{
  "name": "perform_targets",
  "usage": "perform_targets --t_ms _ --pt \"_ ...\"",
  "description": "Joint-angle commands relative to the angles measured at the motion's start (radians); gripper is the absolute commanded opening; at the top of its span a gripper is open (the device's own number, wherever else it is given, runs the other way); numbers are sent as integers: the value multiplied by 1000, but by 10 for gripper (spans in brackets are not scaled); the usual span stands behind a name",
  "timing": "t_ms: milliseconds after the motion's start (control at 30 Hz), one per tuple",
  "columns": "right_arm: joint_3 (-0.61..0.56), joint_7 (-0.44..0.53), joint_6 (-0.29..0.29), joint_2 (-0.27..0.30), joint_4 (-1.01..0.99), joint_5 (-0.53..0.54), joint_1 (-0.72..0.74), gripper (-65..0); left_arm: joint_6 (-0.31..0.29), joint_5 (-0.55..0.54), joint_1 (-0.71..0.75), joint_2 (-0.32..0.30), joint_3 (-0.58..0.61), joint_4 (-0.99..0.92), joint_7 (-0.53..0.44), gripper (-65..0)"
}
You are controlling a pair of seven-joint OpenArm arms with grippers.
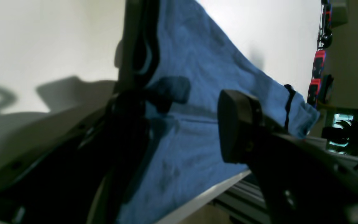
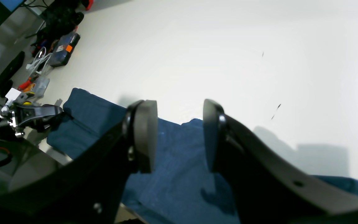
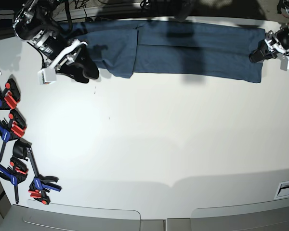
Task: Fold the T-shirt properly
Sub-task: 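Move the left gripper to the shirt's other end and grasp the edge, then fold the shirt end inward with the left gripper toward the right gripper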
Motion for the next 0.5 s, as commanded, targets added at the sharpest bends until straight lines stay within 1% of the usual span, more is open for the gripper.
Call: perform_targets --t_ms 0,100,133,167,233,333,467 --pt "3 24 6 8 19 26 3 -423 -5 34 0 -10 11 12 -11 -277" --pt "3 25 6 8 19 26 3 -423 -5 76 0 -8 57 11 -53 -281" --pt "3 25 6 8 19 26 3 -423 -5 76 0 -8 67 11 -54 -291" --pt "3 24 6 8 19 26 3 -423 -5 73 0 -8 74 11 -55 -317" --pt "3 25 6 8 19 19 3 -423 -5 73 0 -9 75 12 -53 -399" --pt "3 37 6 8 19 -23 3 -423 -5 73 0 -12 74 12 -37 -541" --pt "3 72 6 8 18 -82 3 -423 -5 71 0 -16 74 12 -37 -649"
